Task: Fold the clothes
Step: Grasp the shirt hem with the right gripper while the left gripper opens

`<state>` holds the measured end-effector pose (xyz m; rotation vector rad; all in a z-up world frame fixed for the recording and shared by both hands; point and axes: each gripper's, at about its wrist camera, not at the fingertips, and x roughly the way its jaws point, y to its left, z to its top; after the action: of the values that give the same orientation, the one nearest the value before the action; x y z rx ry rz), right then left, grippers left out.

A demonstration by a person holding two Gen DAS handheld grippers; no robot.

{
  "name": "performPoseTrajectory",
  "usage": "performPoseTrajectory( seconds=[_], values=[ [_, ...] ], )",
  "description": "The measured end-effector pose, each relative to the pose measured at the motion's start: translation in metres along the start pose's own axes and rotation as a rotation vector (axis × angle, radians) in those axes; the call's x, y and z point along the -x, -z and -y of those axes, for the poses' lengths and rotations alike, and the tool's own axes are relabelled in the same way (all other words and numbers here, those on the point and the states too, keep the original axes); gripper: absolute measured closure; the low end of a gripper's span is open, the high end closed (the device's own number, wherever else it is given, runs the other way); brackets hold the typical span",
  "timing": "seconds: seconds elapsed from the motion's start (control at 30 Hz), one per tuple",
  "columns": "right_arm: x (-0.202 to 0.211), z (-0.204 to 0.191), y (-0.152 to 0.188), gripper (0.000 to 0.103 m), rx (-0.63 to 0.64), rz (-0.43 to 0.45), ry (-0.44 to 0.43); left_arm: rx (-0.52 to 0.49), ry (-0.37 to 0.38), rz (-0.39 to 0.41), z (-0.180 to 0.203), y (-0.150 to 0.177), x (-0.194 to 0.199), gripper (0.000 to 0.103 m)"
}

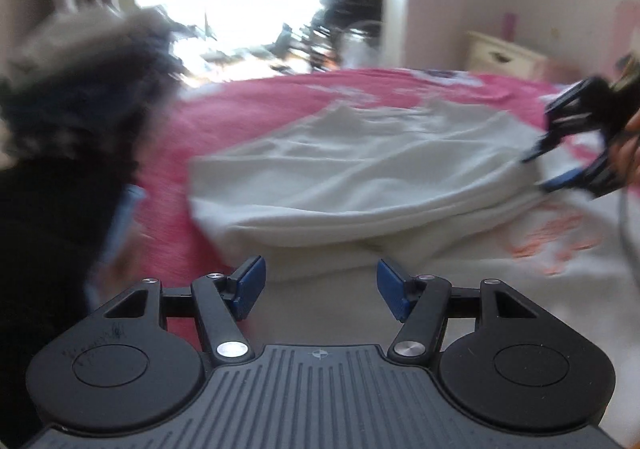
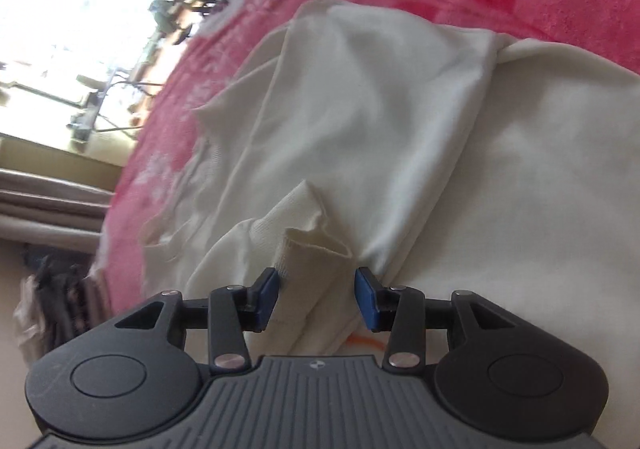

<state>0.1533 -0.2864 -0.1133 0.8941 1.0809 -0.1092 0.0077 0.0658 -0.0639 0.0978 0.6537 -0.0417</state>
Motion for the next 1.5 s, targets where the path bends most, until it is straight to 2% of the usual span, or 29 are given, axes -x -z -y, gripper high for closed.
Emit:
performPoseTrajectory(
  seconds=[0.1, 0.17, 0.27, 0.33, 0.5, 0.63, 0.7, 0.77, 0.97, 1.07, 1.2, 1.37, 1.5],
  values=[
    [-0.008, -0.006, -0.002, 0.059, 0.005, 0.007, 0.049, -0.002, -0.089, -0.028, -0.001, 0.008, -0.011, 0.042],
    [-0.011, -0.008, -0.004, 0.062, 0.009, 0.012, 0.069, 0.018, -0.116, -0.055, -0.005, 0.014, -0.018, 0.044],
    [-0.012, -0.012, -0.005, 0.075, 0.025, 0.019, 0.082, 0.039, -0.151, -0.073, -0.008, 0.018, -0.026, 0.045],
    [-0.011, -0.017, -0.007, 0.090, 0.054, 0.032, 0.084, 0.041, -0.173, -0.061, -0.009, 0.017, -0.030, 0.045],
    [0.014, -0.039, -0.011, 0.094, 0.176, 0.107, 0.029, 0.067, -0.204, -0.051, -0.014, 0.011, -0.043, 0.045],
    [0.054, -0.057, -0.017, 0.094, 0.296, 0.241, -0.049, 0.062, -0.215, -0.043, -0.016, 0.011, -0.045, 0.046],
    [0.070, -0.061, -0.022, 0.094, 0.355, 0.317, -0.048, 0.055, -0.219, -0.041, -0.016, 0.013, -0.045, 0.047],
    [0.077, -0.057, -0.031, 0.094, 0.363, 0.352, -0.032, 0.049, -0.221, -0.039, -0.016, 0.014, -0.044, 0.047],
    [0.073, -0.047, -0.052, 0.094, 0.388, 0.361, 0.009, 0.036, -0.225, -0.045, -0.015, 0.015, -0.042, 0.047],
    [0.077, -0.049, -0.050, 0.094, 0.422, 0.384, -0.026, 0.035, -0.224, -0.052, -0.015, 0.015, -0.041, 0.047],
    [0.070, -0.033, -0.037, 0.094, 0.481, 0.385, 0.016, 0.031, -0.217, -0.057, -0.016, 0.016, -0.039, 0.047],
    [0.026, 0.025, -0.037, 0.090, 0.380, 0.211, 0.195, 0.024, -0.206, -0.061, -0.018, 0.019, -0.036, 0.047],
    [0.037, 0.035, -0.043, 0.089, 0.310, 0.252, 0.179, 0.064, -0.152, -0.072, -0.028, 0.020, -0.026, 0.047]
  ],
)
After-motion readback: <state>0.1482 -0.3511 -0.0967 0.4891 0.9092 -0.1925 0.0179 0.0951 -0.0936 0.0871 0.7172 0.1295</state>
